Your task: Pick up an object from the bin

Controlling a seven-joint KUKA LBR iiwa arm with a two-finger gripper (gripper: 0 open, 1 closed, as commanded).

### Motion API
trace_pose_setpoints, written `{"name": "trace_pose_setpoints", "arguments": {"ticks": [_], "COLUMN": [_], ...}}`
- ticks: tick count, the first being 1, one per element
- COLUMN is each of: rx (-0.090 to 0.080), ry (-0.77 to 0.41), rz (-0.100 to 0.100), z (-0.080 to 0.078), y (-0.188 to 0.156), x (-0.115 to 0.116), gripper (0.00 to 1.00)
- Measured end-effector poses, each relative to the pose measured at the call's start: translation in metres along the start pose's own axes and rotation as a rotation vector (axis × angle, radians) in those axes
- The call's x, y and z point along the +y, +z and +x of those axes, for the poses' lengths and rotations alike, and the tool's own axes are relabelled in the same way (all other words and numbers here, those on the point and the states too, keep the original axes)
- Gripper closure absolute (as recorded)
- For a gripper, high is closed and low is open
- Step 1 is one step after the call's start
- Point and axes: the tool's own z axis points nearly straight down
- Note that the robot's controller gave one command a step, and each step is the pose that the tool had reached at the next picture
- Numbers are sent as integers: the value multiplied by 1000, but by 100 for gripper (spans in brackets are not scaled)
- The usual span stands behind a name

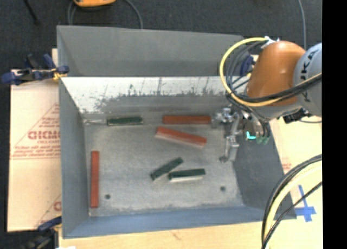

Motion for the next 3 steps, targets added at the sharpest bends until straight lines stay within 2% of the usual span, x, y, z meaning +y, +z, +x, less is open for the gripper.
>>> {"name": "trace_pose_setpoints", "arguments": {"ticks": [1,2,3], "rx": [-1,2,-17], "ry": [-1,-5,-88], "rz": [0,0,3], "z": [0,-40,-47], "y": [-1,-36,-20], "x": [0,-9,12], "gripper": [0,0,0]}}
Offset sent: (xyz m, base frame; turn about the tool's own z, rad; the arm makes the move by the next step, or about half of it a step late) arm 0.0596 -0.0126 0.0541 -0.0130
